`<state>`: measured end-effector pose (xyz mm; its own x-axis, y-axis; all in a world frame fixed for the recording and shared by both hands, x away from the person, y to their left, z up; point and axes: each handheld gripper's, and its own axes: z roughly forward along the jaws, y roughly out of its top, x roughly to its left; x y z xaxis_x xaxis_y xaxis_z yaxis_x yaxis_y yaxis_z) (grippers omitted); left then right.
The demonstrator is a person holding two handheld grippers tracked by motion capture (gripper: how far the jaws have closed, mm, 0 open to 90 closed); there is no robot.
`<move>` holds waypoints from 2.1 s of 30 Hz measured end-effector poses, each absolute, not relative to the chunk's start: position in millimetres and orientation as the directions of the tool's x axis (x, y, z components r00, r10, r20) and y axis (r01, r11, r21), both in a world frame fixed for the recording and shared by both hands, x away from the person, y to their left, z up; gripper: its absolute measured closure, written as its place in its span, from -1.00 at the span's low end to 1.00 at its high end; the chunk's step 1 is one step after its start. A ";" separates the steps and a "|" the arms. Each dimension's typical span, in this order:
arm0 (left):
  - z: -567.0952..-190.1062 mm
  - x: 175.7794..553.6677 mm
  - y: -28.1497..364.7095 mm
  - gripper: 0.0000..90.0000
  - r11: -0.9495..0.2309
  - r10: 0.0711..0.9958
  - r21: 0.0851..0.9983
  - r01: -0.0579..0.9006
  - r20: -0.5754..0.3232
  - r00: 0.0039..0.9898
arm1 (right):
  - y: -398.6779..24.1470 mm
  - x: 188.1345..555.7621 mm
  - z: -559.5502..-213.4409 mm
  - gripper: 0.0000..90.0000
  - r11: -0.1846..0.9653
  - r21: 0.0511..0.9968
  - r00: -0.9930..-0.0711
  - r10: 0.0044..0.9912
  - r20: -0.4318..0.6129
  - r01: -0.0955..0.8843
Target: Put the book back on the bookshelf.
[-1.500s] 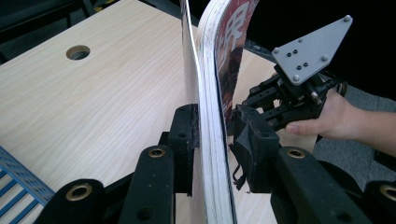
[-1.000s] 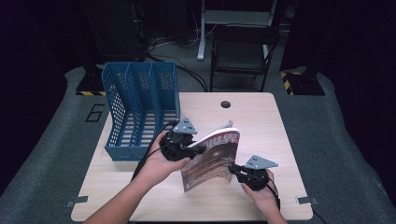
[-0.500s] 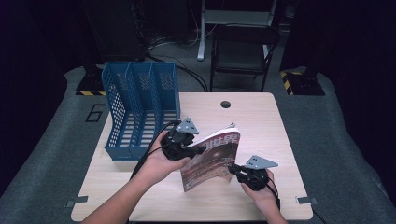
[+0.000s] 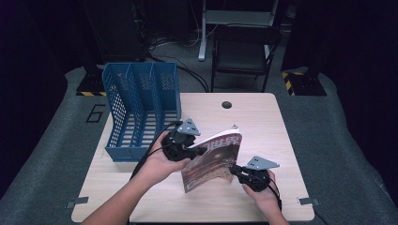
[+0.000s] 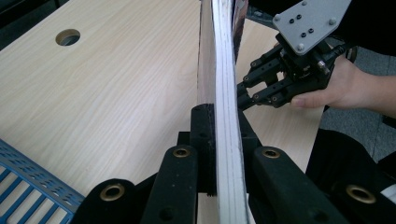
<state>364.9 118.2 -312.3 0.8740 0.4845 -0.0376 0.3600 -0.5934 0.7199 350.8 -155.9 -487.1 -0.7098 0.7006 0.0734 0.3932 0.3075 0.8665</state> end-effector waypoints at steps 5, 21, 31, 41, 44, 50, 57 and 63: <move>-311.1 365.6 117.1 0.87 -0.609 0.473 0.710 0.353 -0.032 0.881 | -155.9 350.9 -486.9 0.79 0.309 0.867 -0.710 0.700 0.071 0.391; -307.6 364.8 112.2 0.87 -0.645 0.471 0.673 0.362 -0.023 0.882 | -156.0 350.8 -487.1 0.79 0.303 0.867 -0.703 0.708 0.073 0.395; -308.1 365.3 113.1 0.87 -0.648 0.457 0.678 0.345 -0.015 0.889 | -156.6 351.9 -487.5 0.75 0.302 0.870 -0.707 0.704 0.073 0.391; -307.0 370.2 113.6 0.88 -0.659 0.452 0.670 0.340 -0.008 0.892 | -158.4 352.5 -488.5 0.70 0.298 0.869 -0.711 0.698 0.084 0.396; -306.7 372.1 113.2 0.88 -0.655 0.462 0.674 0.341 0.000 0.887 | -159.3 353.2 -489.7 0.68 0.289 0.872 -0.717 0.690 0.097 0.395; -303.9 375.2 111.1 0.88 -0.654 0.448 0.673 0.346 -0.024 0.894 | -159.9 353.8 -490.4 0.56 0.271 0.871 -0.705 0.700 0.113 0.410; -296.2 375.3 111.5 0.88 -0.649 0.449 0.679 0.343 -0.023 0.893 | -161.6 353.2 -490.7 0.38 0.258 0.870 -0.692 0.711 0.124 0.421; -286.1 375.4 117.8 0.88 -0.633 0.469 0.693 0.344 -0.010 0.883 | -163.4 352.7 -490.1 0.34 0.245 0.874 -0.683 0.720 0.126 0.420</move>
<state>375.4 117.8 -286.1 0.8831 0.4691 -0.0100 0.3443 -0.6333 0.6931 352.7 -163.4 -490.1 -0.6826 0.7198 0.1262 0.4204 0.2454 0.8735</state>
